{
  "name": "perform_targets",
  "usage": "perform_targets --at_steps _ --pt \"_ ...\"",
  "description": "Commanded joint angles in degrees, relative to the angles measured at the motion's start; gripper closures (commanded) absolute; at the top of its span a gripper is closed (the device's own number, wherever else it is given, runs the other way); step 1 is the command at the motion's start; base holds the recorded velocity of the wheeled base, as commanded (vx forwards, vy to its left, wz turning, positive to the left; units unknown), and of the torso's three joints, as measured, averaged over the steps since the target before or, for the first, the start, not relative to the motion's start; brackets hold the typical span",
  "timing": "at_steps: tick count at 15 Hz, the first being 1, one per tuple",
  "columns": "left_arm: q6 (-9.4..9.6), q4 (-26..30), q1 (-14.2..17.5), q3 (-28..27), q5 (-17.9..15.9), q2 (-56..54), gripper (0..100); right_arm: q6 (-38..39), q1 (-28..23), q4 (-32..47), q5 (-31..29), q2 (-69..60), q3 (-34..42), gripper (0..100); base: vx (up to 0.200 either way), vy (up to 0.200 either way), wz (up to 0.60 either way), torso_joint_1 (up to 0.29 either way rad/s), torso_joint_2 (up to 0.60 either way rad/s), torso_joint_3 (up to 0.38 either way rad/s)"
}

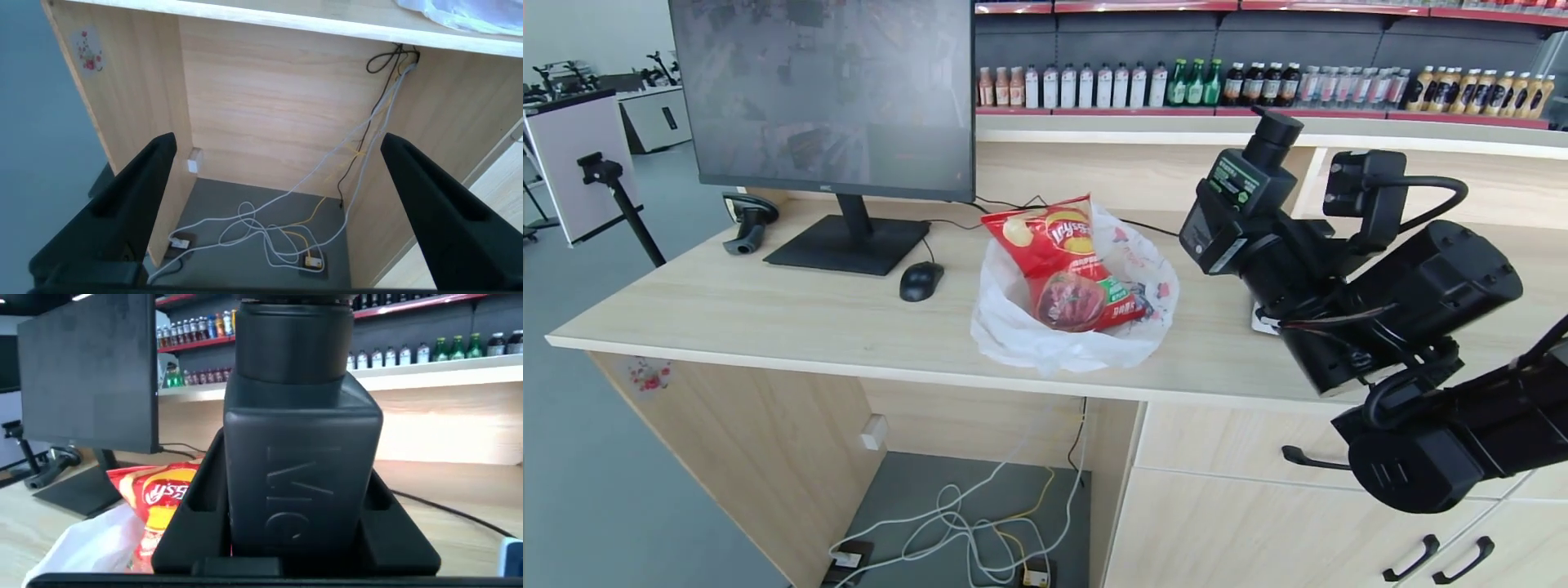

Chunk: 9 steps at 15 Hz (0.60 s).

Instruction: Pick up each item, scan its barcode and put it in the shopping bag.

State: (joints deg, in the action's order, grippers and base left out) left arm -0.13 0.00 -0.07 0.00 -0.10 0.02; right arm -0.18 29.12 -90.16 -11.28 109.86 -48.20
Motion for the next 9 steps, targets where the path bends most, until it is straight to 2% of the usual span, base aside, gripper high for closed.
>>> perform_targets --at_steps 1,6,9 --pt "-0.04 0.00 -0.01 0.00 0.01 -0.02 0 0.18 1.02 0.16 0.11 1.06 -0.14 100 0.000 0.000 0.00 0.000 0.00 0.000" --pt "-0.04 0.00 -0.01 0.00 0.01 -0.02 0 1.06 0.58 0.16 0.55 5.28 -4.01 100 0.000 0.000 0.00 0.000 0.00 0.000" --pt "-0.04 0.00 -0.01 0.00 0.01 -0.02 0 0.80 0.67 0.16 0.55 11.25 -9.98 100 0.000 0.000 0.00 0.000 0.00 0.000"
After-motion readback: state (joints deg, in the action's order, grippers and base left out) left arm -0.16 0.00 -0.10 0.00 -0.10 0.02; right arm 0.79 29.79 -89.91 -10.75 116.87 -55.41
